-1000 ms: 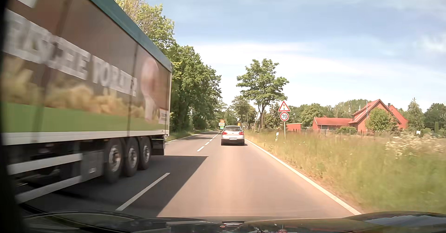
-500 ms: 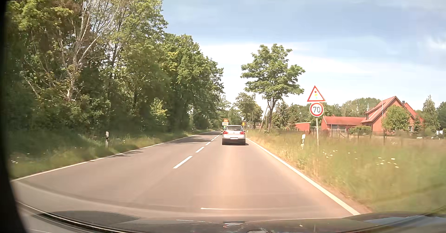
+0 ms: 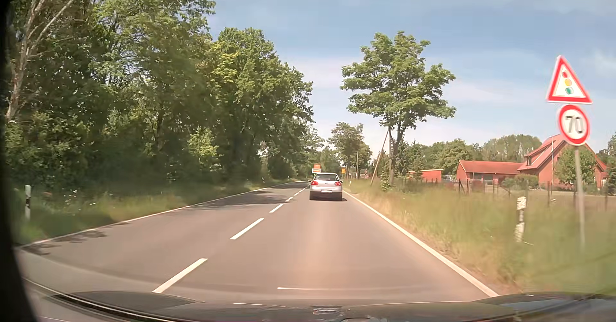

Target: Follow the waypoints while adhering to traffic rules and regulations

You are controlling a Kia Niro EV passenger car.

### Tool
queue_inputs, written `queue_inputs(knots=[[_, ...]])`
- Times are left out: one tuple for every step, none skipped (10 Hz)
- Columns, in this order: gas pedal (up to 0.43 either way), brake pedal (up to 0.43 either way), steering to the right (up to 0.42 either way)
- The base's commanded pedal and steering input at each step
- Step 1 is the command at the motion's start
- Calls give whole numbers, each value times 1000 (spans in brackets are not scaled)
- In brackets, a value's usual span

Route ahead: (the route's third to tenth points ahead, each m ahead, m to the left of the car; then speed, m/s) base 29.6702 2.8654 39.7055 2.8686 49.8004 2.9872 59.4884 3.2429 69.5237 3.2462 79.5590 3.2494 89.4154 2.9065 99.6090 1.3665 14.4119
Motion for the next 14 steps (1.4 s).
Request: queue_inputs(knots=[[169,0,-9],[150,0,-7],[130,0,-7],[130,0,-6],[130,0,-6],[110,0,-3],[110,0,-2],[110,0,0],[110,0,0],[110,0,0],[110,0,0],[98,0,0],[98,0,0],[98,0,0]])
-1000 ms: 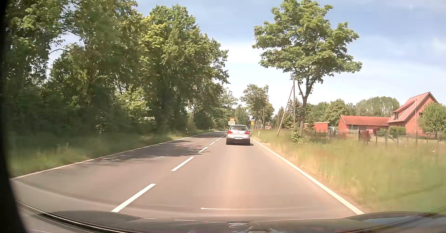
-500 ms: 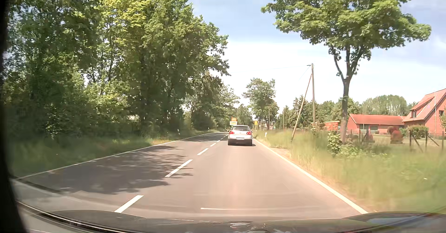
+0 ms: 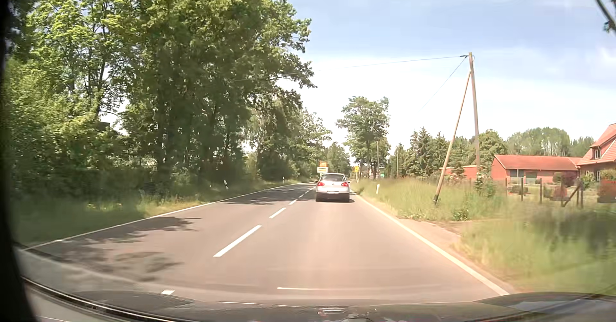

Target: Follow the waypoints while adhering to traffic rules and regulations

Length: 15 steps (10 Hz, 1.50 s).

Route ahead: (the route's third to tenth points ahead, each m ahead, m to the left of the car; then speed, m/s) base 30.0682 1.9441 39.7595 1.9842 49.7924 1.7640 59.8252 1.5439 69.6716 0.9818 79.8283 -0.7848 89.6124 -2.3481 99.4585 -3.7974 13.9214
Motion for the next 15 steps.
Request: queue_inputs(knots=[[98,0,0],[98,0,0],[98,0,0],[98,0,0],[98,0,0],[98,0,0],[98,0,0],[98,0,0],[98,0,1],[98,0,1],[98,0,2],[98,0,3],[98,0,4],[98,0,5],[98,0,5]])
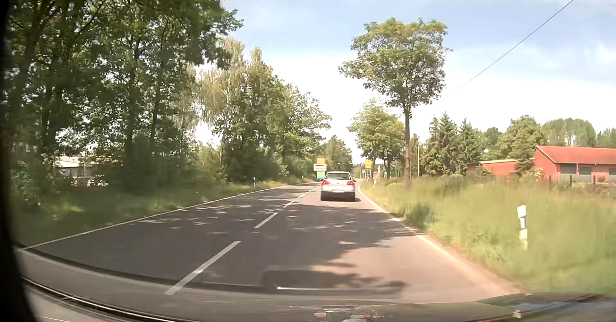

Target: Follow the waypoints while adhering to traffic rules and regulations

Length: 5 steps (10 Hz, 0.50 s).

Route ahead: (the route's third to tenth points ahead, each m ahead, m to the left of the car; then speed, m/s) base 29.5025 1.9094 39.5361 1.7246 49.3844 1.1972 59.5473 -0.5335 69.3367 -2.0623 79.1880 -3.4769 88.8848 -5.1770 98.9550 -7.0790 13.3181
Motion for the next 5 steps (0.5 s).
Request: queue_inputs(knots=[[110,0,5],[118,0,5],[118,0,5],[118,0,5],[118,0,5]])
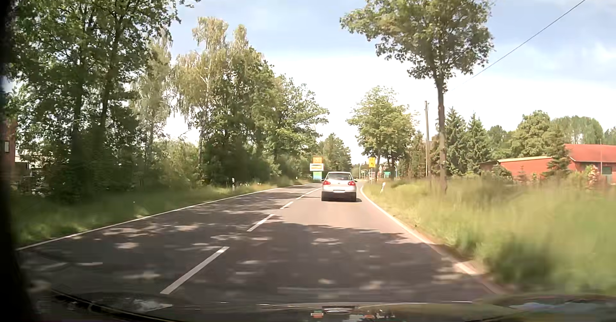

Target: Follow the waypoints while adhering to traffic rules and regulations

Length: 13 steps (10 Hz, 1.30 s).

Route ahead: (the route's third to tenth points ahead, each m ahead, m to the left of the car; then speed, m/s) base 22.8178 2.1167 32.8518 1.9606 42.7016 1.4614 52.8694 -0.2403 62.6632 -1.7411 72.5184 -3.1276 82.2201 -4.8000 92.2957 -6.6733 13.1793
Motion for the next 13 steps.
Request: queue_inputs(knots=[[130,0,5],[130,0,5],[138,0,5],[138,0,5],[138,0,5],[138,0,6],[138,0,7],[138,0,8],[138,0,9],[130,0,9],[118,0,9],[118,0,10],[110,0,10]])
